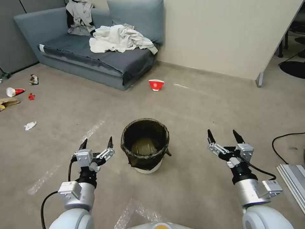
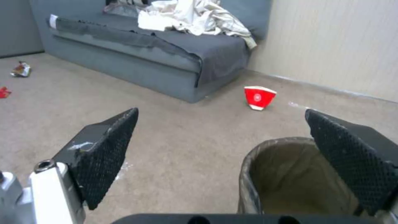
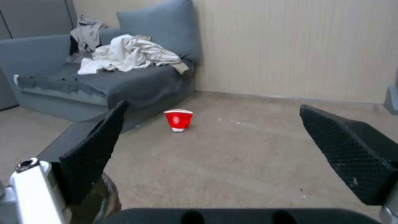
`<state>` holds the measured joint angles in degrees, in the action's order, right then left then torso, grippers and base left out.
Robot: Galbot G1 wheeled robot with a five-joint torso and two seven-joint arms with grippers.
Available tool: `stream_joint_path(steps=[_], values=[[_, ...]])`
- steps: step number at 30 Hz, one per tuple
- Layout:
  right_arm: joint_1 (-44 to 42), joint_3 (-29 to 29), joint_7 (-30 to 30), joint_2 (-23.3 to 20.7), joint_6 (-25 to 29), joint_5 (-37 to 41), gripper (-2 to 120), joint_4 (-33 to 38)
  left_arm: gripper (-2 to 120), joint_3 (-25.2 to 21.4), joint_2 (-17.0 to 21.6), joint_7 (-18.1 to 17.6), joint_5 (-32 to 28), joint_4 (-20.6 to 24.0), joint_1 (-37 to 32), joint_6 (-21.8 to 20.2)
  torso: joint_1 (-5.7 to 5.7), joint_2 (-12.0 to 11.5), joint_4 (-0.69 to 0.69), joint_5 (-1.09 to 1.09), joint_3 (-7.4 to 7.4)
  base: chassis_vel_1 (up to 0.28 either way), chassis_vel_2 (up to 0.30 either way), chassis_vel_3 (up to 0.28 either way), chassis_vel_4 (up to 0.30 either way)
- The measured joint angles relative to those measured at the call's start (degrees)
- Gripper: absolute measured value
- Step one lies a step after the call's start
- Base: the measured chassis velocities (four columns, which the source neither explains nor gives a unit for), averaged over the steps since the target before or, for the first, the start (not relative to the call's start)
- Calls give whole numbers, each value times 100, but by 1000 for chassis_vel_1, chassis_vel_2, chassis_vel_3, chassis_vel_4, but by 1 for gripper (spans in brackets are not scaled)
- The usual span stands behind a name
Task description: Pick up the trash can from the floor.
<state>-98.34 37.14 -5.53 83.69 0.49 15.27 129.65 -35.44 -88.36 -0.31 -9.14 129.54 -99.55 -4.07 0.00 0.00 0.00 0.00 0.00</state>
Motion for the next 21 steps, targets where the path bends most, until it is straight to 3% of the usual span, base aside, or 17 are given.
stream_joint_path(steps=[8,11,12,15,19,21], values=[[18,-9,-4,-8,-7,-71,100,-31,100,11,82,-4,-113,-145,195,-197,1,0,0,0,0,-95,92,82,-84],[37,16,-87,-17,37,-235,100,-55,100,104,225,-169,-525,-207,444,-889,1,0,-1,0,0,-47,31,29,-43],[37,16,-87,-17,37,-235,100,-55,100,104,225,-169,-525,-207,444,-889,1,0,-1,0,0,0,0,0,0],[14,22,-88,-21,49,-271,100,-59,100,266,467,-516,-1042,-305,793,-1770,0,0,-1,0,0,0,0,0,0],[-3,33,-88,-8,52,-277,100,-65,100,400,631,-733,-1318,-426,1014,-2209,0,0,-1,-1,0,0,0,0,0],[-17,61,-88,9,52,-286,100,-72,100,562,803,-999,-1518,-635,1247,-2674,0,0,-1,-1,0,0,0,0,0]])
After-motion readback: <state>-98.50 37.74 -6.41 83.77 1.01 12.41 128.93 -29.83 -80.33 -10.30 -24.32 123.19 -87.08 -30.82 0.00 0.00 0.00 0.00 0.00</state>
